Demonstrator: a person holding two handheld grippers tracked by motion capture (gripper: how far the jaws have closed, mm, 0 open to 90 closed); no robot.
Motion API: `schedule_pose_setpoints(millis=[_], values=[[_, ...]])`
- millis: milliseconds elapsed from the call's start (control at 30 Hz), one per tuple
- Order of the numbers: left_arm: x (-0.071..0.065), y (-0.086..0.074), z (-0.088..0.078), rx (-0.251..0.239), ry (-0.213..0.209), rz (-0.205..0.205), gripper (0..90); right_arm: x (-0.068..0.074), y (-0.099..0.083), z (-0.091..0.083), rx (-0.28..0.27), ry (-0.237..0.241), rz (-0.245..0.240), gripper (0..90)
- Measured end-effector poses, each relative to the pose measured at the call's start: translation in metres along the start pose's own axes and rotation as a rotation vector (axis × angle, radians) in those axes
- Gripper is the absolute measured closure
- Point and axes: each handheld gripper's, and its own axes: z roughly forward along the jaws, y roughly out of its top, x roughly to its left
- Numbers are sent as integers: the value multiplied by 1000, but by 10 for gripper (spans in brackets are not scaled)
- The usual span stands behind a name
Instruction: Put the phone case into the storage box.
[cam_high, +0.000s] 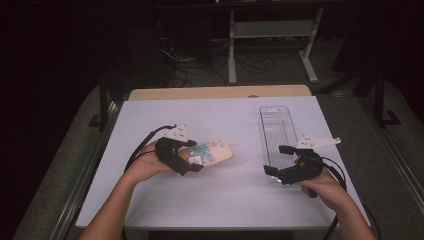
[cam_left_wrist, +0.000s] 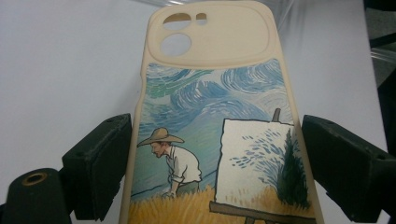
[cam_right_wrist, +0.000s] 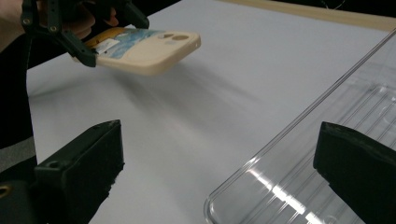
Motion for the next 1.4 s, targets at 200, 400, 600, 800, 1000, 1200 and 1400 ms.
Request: schedule_pose_setpoints(millis=[200,400,600,800,1000,1200,1400], values=[[7,3,1,3,-10,14,111,-2,10,0,-4,3,-28,12],[8,8,-1,1,-19,30,111,-5,18,5,9,22,-50,12],[7,16,-3,-4,-52,44,111,-6,32,13,47,62,-85,11],[8,17,-2,6,-63,50,111,-5,45,21,81,93,-142,11],[7,17,1,8,-90,54,110,-6,54,26,103,132,-177,12],[6,16,3,11,-96,57,110,-6,63,31,119,133,-214,11],[4,17,3,3,-108,69,110,-4,72,40,137,172,-241,6]])
